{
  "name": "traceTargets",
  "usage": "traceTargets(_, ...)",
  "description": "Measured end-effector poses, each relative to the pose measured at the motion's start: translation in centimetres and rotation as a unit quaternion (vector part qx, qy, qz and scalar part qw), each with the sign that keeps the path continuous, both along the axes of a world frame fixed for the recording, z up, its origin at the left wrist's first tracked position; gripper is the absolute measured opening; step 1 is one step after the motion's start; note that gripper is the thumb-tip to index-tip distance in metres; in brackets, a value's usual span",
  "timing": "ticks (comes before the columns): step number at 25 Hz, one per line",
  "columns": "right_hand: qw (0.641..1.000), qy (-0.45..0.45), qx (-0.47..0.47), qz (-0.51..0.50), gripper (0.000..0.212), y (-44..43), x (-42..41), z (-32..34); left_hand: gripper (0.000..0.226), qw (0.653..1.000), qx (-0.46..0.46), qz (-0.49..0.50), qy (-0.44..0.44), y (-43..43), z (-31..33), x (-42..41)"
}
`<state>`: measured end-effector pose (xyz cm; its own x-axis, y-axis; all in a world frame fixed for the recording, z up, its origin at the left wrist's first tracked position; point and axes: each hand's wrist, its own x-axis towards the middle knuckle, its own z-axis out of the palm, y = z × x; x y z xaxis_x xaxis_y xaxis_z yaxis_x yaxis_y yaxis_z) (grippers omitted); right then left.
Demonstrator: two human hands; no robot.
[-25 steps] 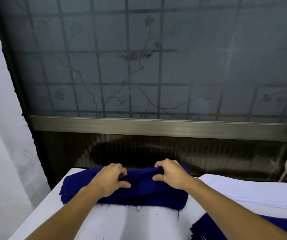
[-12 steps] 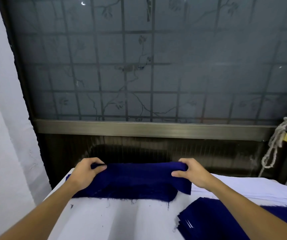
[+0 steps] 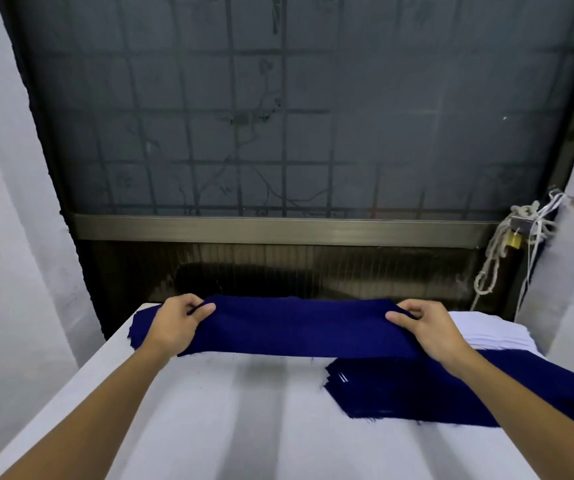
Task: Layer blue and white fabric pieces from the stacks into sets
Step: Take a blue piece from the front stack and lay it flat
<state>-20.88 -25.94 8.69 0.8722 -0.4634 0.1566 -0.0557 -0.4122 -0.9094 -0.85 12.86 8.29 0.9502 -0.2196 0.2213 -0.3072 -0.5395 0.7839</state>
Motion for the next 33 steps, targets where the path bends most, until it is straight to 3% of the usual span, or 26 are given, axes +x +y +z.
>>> traceTargets(4,0.999,0.014,-0.035,-0.005,0.016,-0.1,-4.4,-1.6,0.019,1.0,-0.016,0.006,-0.014,-0.5,-3.1,-3.4)
traceTargets(9,0.998,0.056,-0.041,-0.003,0.026,-0.8,-9.5,-6.8,0.034,0.999,0.004,-0.007,0.049,0.5,-8.3,-7.6)
traceTargets(13,0.984,0.126,-0.124,-0.011,0.024,-0.4,-11.8,-11.1,0.029,0.995,0.021,-0.017,0.1,1.0,-10.9,-9.5)
traceTargets(20,0.943,0.136,-0.276,-0.124,0.017,0.6,-14.1,-13.6,0.021,0.989,0.13,0.048,-0.048,1.2,-13.6,-13.1)
traceTargets(27,0.92,0.169,-0.329,-0.13,0.013,1.0,-14.3,-13.2,0.027,0.992,0.106,0.038,-0.053,1.3,-14.2,-12.7)
traceTargets(33,0.92,0.135,-0.339,-0.144,0.015,1.0,-14.2,-13.3,0.025,0.993,0.104,0.046,-0.039,1.1,-14.4,-12.5)
